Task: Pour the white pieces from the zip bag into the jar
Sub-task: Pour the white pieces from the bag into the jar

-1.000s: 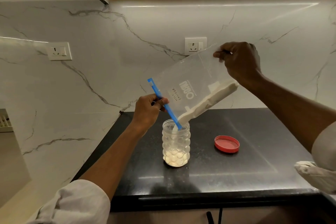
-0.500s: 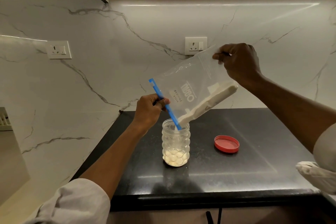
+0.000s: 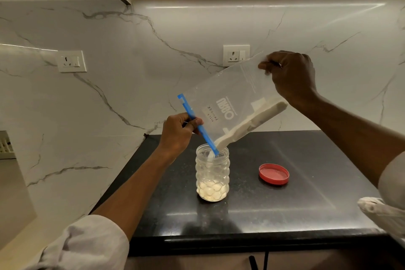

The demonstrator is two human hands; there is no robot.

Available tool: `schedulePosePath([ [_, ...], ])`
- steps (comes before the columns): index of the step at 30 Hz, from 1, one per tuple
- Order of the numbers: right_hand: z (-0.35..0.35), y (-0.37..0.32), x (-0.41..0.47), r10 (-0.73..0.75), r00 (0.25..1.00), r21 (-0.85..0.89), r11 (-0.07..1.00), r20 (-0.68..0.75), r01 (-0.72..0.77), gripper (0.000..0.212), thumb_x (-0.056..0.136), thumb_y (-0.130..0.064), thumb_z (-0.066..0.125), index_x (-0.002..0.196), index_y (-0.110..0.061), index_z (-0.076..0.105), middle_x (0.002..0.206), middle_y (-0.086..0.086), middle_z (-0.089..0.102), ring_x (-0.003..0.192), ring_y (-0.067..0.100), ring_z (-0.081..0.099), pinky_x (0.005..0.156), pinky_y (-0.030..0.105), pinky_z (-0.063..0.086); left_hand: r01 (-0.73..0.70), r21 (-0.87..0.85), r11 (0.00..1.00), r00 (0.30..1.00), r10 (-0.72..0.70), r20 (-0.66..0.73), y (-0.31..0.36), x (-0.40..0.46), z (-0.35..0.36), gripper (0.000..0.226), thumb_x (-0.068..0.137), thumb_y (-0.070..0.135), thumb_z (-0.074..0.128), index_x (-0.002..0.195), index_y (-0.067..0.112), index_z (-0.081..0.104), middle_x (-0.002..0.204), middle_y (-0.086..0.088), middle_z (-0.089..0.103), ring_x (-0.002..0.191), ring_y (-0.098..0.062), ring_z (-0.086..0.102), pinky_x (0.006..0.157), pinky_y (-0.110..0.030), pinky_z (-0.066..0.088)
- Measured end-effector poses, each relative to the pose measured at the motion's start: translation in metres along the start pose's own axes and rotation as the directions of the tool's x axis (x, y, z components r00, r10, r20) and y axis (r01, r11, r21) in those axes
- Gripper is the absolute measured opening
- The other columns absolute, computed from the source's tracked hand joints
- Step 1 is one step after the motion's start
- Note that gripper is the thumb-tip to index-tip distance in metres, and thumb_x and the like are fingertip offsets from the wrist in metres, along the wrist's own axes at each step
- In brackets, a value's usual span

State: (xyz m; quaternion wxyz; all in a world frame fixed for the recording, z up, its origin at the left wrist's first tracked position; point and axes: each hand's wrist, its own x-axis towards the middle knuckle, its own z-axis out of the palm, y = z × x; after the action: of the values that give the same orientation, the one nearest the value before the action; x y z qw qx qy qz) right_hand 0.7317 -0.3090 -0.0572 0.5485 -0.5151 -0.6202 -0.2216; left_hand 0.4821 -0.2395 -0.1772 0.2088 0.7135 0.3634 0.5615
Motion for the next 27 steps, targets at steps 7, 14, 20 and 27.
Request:
schedulePosePath([
  [7, -0.0016, -0.0037, -0.0007, -0.052, 0.999, -0.022, 0.998, -0.012, 0.052, 0.017, 0.094, -0.021, 0.06, 0.095, -0.018, 0.076, 0.09, -0.006, 0.074, 0.081, 0.014, 0.066, 0.078, 0.038, 0.056, -0.016, 0.015, 1.0, 1.0, 0.016, 0.0, 0.0019, -0.0004, 0.0011, 0.014, 0.09, 0.017, 0.068, 0.101, 0.007, 0.068, 0.091, 0.002, 0.067, 0.065, 0.009, 0.065, 0.059, -0.007, 0.051],
  [14, -0.0037, -0.0049, 0.0003, -0.042, 0.999, -0.019, 0.999, 0.004, 0.042, 0.016, 0.093, -0.022, 0.061, 0.097, -0.017, 0.076, 0.091, -0.002, 0.075, 0.083, 0.019, 0.067, 0.079, 0.04, 0.056, -0.022, 0.008, 1.0, 1.0, 0.022, 0.007, 0.0047, 0.0002, 0.0023, 0.02, 0.091, 0.016, 0.067, 0.105, 0.002, 0.069, 0.094, 0.0, 0.068, 0.066, 0.005, 0.067, 0.06, -0.008, 0.051],
  [20, -0.004, -0.0057, -0.0024, -0.033, 0.999, -0.01, 0.999, 0.016, 0.033, 0.017, 0.094, -0.02, 0.06, 0.097, -0.016, 0.076, 0.094, -0.001, 0.075, 0.085, 0.018, 0.067, 0.081, 0.039, 0.056, 0.004, -0.001, 1.0, 1.0, -0.004, 0.003, 0.0048, -0.0008, 0.0015, 0.015, 0.09, 0.016, 0.068, 0.101, 0.005, 0.07, 0.091, 0.001, 0.068, 0.066, 0.008, 0.066, 0.06, -0.008, 0.051],
  [27, -0.0013, -0.0042, 0.0016, 0.101, 0.995, 0.106, 0.989, 0.028, -0.103, 0.013, 0.092, -0.023, 0.064, 0.095, -0.02, 0.077, 0.079, -0.01, 0.069, 0.084, 0.013, 0.066, 0.088, 0.035, 0.054, -0.008, -0.015, 1.0, 1.0, 0.008, -0.007, 0.0074, -0.0017, 0.0006, 0.015, 0.09, 0.016, 0.067, 0.102, 0.006, 0.068, 0.092, 0.004, 0.067, 0.07, -0.001, 0.067, 0.059, -0.008, 0.051],
])
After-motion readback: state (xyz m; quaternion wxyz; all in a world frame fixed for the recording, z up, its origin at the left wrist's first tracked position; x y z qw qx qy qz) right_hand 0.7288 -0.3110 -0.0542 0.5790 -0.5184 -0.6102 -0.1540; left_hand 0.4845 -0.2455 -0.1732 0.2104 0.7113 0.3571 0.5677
